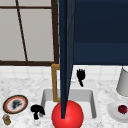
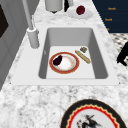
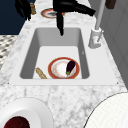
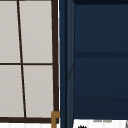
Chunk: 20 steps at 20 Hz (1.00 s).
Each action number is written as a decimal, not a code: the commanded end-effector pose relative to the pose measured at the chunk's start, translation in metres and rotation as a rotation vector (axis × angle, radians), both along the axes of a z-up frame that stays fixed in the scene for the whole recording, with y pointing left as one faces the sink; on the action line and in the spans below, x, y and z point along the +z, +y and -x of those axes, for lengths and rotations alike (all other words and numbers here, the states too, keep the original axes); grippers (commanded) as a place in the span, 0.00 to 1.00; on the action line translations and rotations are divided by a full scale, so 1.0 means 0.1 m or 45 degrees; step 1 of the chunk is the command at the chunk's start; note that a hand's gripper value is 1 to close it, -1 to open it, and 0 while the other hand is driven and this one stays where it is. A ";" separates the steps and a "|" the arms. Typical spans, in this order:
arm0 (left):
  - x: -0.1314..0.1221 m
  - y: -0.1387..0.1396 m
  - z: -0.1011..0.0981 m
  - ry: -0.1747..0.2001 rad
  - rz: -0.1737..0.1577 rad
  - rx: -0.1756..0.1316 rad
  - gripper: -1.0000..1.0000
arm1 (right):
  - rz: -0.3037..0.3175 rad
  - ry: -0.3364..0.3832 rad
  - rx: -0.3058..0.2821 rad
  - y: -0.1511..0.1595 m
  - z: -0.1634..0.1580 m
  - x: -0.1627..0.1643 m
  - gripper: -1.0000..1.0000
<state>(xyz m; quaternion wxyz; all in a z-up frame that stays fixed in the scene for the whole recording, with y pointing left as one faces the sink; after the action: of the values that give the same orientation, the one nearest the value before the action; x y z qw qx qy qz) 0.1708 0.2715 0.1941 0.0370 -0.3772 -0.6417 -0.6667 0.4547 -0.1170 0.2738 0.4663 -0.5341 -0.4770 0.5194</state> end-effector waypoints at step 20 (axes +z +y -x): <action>0.00 0.00 0.00 0.000 0.000 0.000 0.50 | 0.029 0.589 -0.032 0.51 -0.94 -0.16 0.00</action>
<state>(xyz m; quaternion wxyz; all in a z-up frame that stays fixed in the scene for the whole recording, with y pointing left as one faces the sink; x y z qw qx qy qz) 0.1708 0.2715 0.1941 0.0370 -0.3772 -0.6417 -0.6667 0.5355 -0.0692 0.2636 0.5530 -0.4358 -0.3741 0.6036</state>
